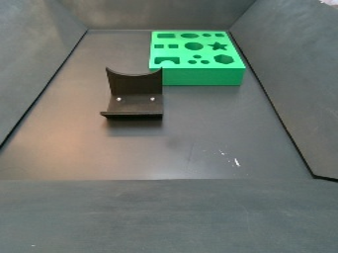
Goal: Insert the double-square object.
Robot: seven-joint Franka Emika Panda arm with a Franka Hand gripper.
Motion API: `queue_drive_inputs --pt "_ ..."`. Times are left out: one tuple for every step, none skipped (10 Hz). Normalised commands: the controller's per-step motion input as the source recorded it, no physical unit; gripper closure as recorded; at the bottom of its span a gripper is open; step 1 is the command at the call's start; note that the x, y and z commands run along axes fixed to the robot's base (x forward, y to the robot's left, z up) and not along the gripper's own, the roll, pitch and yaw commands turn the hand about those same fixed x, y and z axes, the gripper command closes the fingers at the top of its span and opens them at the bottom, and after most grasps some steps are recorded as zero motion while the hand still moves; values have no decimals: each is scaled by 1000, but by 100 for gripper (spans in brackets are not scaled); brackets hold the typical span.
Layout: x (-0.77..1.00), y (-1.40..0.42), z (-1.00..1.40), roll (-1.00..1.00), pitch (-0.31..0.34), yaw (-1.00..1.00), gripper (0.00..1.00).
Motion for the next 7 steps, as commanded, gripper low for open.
queue_drive_inputs --pt "491 283 -583 26 51 -691 100" --pt "526 343 -611 39 76 -629 100" --pt "551 389 -697 50 109 -577 100" --pt "557 403 -731 59 123 -560 100" --pt "523 337 -614 19 76 -649 100" --pt "386 251 -506 0 14 -789 100" --pt "169 106 -411 0 0 -974 100"
